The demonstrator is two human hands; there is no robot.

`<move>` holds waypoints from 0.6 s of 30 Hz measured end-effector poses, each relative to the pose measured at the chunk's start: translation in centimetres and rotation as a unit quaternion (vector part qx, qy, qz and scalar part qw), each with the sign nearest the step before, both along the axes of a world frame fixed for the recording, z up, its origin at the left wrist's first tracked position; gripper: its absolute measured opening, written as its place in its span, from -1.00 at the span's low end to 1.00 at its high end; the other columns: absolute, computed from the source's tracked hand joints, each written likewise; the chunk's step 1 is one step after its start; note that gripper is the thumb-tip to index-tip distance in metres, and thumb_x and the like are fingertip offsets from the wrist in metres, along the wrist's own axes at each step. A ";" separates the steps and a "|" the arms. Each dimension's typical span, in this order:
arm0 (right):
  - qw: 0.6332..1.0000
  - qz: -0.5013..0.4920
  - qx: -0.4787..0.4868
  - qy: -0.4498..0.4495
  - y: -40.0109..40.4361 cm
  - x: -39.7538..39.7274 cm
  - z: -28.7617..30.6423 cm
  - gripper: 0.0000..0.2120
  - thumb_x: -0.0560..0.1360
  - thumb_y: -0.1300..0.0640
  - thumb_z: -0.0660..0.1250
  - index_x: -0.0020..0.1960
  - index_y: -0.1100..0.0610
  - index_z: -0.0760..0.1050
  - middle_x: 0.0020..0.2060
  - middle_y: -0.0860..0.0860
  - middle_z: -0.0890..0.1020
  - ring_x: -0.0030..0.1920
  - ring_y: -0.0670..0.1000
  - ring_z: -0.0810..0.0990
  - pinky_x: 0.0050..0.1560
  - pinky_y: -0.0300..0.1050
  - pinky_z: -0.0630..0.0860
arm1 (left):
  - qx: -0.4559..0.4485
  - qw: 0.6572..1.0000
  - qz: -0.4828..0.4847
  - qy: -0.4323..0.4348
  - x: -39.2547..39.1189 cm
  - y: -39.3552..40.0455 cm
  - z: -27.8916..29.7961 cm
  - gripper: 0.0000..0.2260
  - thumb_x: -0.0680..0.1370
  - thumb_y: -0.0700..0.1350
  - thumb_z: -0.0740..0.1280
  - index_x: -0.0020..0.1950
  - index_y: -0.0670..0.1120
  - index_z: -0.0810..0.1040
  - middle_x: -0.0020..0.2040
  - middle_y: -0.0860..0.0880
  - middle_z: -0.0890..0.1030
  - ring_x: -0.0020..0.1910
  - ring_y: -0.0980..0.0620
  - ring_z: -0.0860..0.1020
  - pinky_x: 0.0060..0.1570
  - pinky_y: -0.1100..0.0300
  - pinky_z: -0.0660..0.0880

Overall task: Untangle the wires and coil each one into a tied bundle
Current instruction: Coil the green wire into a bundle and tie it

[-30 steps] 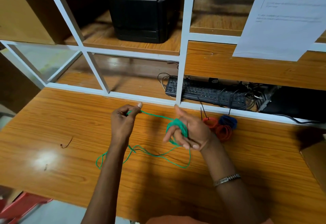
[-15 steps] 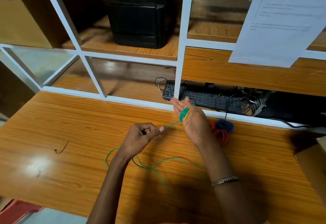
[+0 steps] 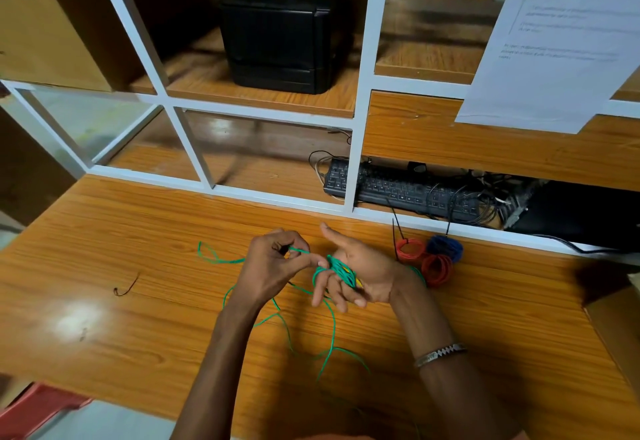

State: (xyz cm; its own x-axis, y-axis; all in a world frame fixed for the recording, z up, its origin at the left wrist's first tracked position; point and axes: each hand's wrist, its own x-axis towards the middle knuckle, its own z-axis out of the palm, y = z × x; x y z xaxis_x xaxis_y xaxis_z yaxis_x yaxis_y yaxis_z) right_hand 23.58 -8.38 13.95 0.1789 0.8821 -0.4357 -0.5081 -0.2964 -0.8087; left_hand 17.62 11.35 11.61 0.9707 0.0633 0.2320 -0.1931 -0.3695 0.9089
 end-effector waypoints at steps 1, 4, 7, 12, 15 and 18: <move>0.998 -0.008 0.046 0.036 -0.2 -0.1 -0.2 0.03 0.58 -0.48 -0.12 -0.08 0.46 0.64 -0.46 0.23 0.63 -0.67 -0.03 0.49 -0.72 -0.32 0.24 | -0.006 1.000 0.005 -0.004 0.1 0.1 0.1 -0.71 0.32 0.20 0.60 -0.32 0.03 0.64 -0.41 0.04 0.46 -0.32 0.12 0.40 -0.20 0.18 0.36; 0.969 -0.066 0.211 0.109 -1.1 -0.3 -0.4 -0.15 0.66 -0.33 0.03 -0.13 0.43 0.66 -0.50 0.21 0.62 -0.65 -0.05 0.53 -0.76 -0.27 0.07 | -0.007 1.000 0.009 -0.020 0.3 0.2 0.6 -0.66 0.39 0.20 0.55 -0.35 -0.04 0.60 -0.42 -0.01 0.50 -0.34 0.11 0.40 -0.29 0.10 0.33; 0.904 -0.123 0.374 0.168 -1.7 0.1 0.0 -0.34 0.72 -0.13 0.10 -0.06 0.42 0.65 -0.48 0.19 0.64 -0.58 -0.06 0.60 -0.68 -0.29 0.21 | 0.069 0.996 0.020 -0.047 0.4 -0.1 0.5 -0.67 0.51 0.19 0.48 -0.31 -0.01 0.62 -0.36 0.09 0.60 -0.25 0.08 0.51 -0.18 0.04 0.45; 0.794 -0.324 0.469 0.210 -2.9 1.3 2.0 -0.47 0.71 -0.05 0.15 -0.01 0.39 0.65 -0.45 0.10 0.65 -0.56 -0.10 0.58 -0.53 -0.33 0.41 | 0.126 0.990 0.018 -0.056 0.2 -0.7 0.4 -0.84 0.59 0.12 0.43 -0.17 0.15 0.68 -0.21 0.24 0.69 -0.14 0.15 0.61 -0.02 0.00 0.52; 0.727 -0.468 0.459 0.204 -3.4 1.6 3.2 -0.56 0.71 0.02 0.18 0.26 0.39 0.58 -0.24 0.03 0.70 -0.37 -0.14 0.66 -0.35 -0.37 0.54 | 0.141 0.989 -0.018 -0.044 0.3 -0.9 -0.2 -0.91 0.61 0.03 0.45 -0.04 0.08 0.75 -0.09 0.23 0.73 -0.08 0.17 0.60 0.05 0.01 0.48; 0.685 -0.576 0.421 0.150 -3.4 2.1 3.8 -0.58 0.71 0.16 0.17 0.48 0.38 0.33 0.16 0.18 0.69 0.08 -0.01 0.72 0.05 -0.28 0.62 | 0.126 0.991 -0.039 -0.031 0.4 -1.3 -0.3 -0.90 0.64 -0.07 0.43 0.08 0.01 0.75 -0.04 0.20 0.71 0.03 0.14 0.60 0.11 0.06 0.50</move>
State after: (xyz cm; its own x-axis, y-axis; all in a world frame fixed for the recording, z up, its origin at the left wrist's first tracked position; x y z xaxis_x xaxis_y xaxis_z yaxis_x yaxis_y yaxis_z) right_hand 25.69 -11.81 17.75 0.9808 0.1927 -0.0288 -0.1936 0.9472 -0.2555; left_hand 17.99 10.08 11.27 0.9535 -0.0783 0.2910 -0.2830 -0.5651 0.7750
